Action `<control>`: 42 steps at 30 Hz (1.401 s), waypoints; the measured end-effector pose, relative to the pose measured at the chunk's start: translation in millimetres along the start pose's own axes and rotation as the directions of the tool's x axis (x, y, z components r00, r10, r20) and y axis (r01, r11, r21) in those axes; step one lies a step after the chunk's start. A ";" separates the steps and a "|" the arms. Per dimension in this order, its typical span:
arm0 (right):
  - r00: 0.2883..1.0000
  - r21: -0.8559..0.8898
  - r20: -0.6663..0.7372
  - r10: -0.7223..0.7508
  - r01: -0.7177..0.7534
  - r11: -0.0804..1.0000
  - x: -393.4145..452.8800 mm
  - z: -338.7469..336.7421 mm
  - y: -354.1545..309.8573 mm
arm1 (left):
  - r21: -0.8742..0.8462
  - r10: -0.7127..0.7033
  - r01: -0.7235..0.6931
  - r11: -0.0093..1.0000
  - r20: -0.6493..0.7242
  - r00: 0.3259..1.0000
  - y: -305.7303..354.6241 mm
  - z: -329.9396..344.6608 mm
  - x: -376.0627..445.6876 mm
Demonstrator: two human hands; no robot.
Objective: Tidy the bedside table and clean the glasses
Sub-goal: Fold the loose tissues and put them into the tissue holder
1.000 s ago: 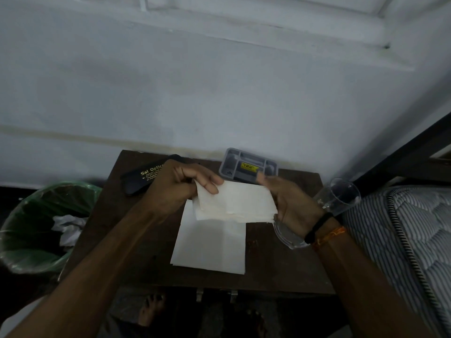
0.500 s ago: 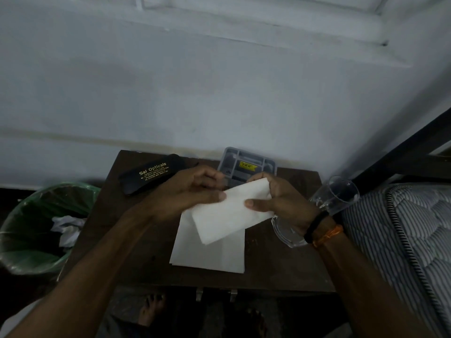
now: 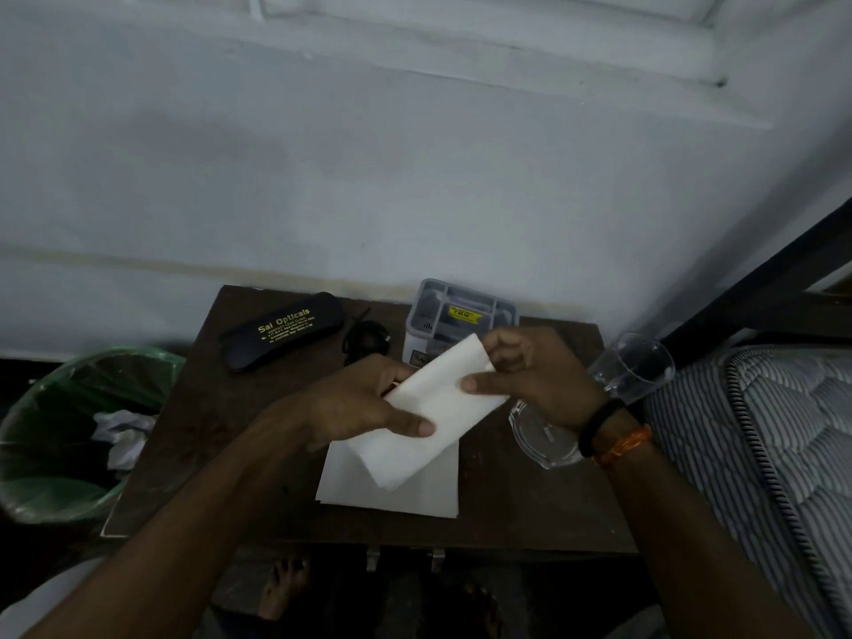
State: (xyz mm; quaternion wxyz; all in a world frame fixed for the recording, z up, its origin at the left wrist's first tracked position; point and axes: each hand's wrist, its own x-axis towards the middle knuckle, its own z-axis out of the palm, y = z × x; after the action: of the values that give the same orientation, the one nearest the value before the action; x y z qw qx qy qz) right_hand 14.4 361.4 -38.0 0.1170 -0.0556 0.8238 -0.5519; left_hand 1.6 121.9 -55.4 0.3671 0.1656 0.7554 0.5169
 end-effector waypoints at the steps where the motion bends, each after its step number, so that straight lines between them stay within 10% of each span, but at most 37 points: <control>1: 0.996 0.068 -0.085 -0.007 0.013 0.998 -0.4 -3.6 -1.5 | -0.023 0.002 -0.002 1.000 -0.019 1.000 1.6 -1.8 -0.4; 6: 0.922 0.282 -0.384 0.051 0.064 0.957 -5.1 -11.4 -11.5 | -0.149 -0.003 -0.021 0.989 -0.161 0.987 2.5 -8.2 2.2; 12: 0.960 0.311 0.092 0.264 -0.280 0.908 -7.9 18.4 -18.0 | -0.266 0.025 -0.082 0.960 -0.210 0.977 7.7 2.1 8.1; 33: 0.966 0.310 -0.193 0.173 -0.108 0.945 5.8 1.2 -6.8 | -0.468 0.029 -0.151 0.871 -0.258 0.966 25.1 15.3 30.4; 42: 0.857 0.146 -0.513 0.047 0.033 0.989 27.2 -7.3 -0.9 | 0.044 0.150 -0.148 0.988 -0.492 0.857 31.8 14.1 53.0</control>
State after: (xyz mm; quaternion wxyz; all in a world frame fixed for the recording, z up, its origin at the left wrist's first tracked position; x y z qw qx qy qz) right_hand -13.8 361.6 -38.1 -0.1015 0.1056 0.7814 -0.6066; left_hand -28.1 177.6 -49.8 0.1204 0.0867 0.8102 0.5670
